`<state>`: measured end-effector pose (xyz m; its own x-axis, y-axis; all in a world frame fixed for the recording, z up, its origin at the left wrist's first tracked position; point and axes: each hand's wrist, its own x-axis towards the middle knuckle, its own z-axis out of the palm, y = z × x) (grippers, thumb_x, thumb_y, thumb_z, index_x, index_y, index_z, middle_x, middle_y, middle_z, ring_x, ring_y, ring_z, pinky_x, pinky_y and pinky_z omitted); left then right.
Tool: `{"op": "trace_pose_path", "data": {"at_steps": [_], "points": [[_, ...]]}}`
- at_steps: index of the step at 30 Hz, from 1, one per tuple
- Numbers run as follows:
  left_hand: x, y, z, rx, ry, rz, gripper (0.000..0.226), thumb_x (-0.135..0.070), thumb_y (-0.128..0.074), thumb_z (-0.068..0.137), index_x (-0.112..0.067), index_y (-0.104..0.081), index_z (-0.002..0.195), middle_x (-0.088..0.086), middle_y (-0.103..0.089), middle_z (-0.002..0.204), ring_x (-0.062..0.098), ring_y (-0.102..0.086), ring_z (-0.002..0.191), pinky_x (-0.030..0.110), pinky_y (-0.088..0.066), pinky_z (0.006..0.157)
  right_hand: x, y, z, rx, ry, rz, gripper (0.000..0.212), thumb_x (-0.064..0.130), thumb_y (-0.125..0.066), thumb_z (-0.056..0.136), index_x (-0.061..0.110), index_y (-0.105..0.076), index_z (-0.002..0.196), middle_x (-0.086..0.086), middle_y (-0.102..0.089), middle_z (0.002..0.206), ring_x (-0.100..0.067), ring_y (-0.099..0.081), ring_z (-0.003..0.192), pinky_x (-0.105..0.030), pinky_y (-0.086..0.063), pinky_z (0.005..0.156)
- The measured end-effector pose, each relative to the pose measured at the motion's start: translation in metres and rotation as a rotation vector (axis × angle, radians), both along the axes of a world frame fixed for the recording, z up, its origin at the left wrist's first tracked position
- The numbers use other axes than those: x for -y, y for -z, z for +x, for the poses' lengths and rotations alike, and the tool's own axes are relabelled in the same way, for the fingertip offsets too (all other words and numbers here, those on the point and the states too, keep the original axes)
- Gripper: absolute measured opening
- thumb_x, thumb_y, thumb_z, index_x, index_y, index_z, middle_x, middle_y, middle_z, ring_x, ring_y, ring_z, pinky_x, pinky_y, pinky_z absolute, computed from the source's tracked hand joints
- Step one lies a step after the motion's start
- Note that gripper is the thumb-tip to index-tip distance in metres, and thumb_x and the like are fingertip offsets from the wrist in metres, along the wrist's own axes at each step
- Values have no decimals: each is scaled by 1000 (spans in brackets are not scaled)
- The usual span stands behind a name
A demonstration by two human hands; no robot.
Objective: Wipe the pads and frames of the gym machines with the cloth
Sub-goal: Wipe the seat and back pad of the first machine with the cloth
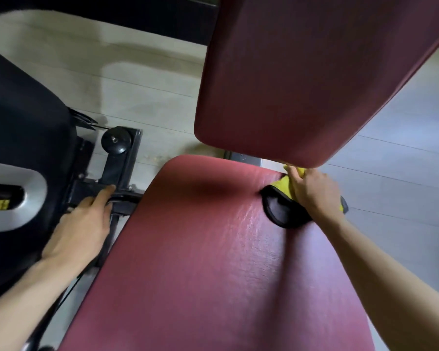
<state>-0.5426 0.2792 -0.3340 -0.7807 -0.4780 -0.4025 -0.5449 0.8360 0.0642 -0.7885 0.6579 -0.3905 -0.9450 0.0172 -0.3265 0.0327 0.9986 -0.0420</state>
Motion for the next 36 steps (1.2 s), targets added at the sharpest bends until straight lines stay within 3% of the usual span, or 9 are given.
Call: {"op": "trace_pose_path", "data": {"at_steps": [6, 10, 15, 17, 21, 26, 30, 33, 36], "points": [[-7, -9, -2, 20, -6, 26, 55, -24, -37, 108, -28, -24, 162, 21, -63, 114, 50, -65, 83, 54, -52, 67, 17, 11, -3, 1, 34, 46, 62, 63, -42, 97, 11, -75, 101, -24, -71, 107, -43, -64, 102, -45, -44, 89], [-3, -2, 1, 34, 54, -17, 72, -10, -50, 103, -26, -14, 164, 16, -62, 97, 41, -65, 63, 50, -55, 57, 58, 9, 3, -64, -19, -132, 49, 64, -46, 92, 23, -73, 91, -1, -74, 89, -30, -67, 91, -35, -50, 82], [-1, 1, 1, 60, 74, -36, 75, -12, -46, 103, -28, -4, 164, 15, -61, 103, 40, -66, 67, 50, -55, 58, 172, 6, 30, -10, -410, -135, 47, 36, -31, 102, 31, -77, 94, -1, -65, 67, -26, -65, 57, -30, -29, 46], [-2, 0, 0, 51, 44, -15, 73, -14, -41, 105, -31, -1, 164, 14, -61, 108, 39, -67, 72, 50, -56, 62, 215, 15, 40, -58, -525, -92, 49, 37, -25, 100, 28, -73, 96, 0, -68, 76, -24, -66, 64, -33, -24, 53], [-3, -2, -1, 59, 26, 3, 72, -14, -42, 105, -30, -4, 164, 14, -60, 112, 41, -67, 80, 50, -54, 65, 262, 4, 53, -68, -517, -226, 38, 46, -54, 91, 19, -70, 70, -4, -70, 69, -29, -66, 67, -33, -23, 66], [-4, -8, -4, 27, -16, 83, 64, -15, -37, 107, -31, -11, 164, 16, -60, 115, 44, -66, 88, 52, -53, 72, 225, -7, 38, -9, -661, -150, 34, 46, -40, 107, 27, -68, 110, 1, -71, 112, -27, -68, 101, -37, -50, 79], [-4, -7, -3, 10, -25, 97, 60, -17, -33, 108, -32, -15, 163, 17, -60, 113, 45, -65, 90, 52, -52, 75, 158, 6, 18, -64, -392, -102, 48, 57, -33, 102, 34, -69, 123, -2, -70, 127, -30, -62, 121, -37, -46, 102], [-4, -7, -3, 8, -23, 92, 57, -23, -28, 108, -33, -14, 162, 17, -60, 113, 44, -65, 89, 48, -49, 70, 93, 13, 2, -19, -169, -79, 49, 62, -43, 96, 26, -74, 106, -5, -74, 115, -33, -64, 115, -38, -44, 99], [-3, -5, -2, 4, -1, 73, 58, -22, -34, 108, -31, -18, 163, 18, -62, 111, 45, -65, 85, 48, -48, 69, 35, 10, -3, 49, 3, -7, 58, 68, -39, 92, 24, -72, 110, -14, -72, 113, -37, -65, 107, -41, -43, 92]]}}
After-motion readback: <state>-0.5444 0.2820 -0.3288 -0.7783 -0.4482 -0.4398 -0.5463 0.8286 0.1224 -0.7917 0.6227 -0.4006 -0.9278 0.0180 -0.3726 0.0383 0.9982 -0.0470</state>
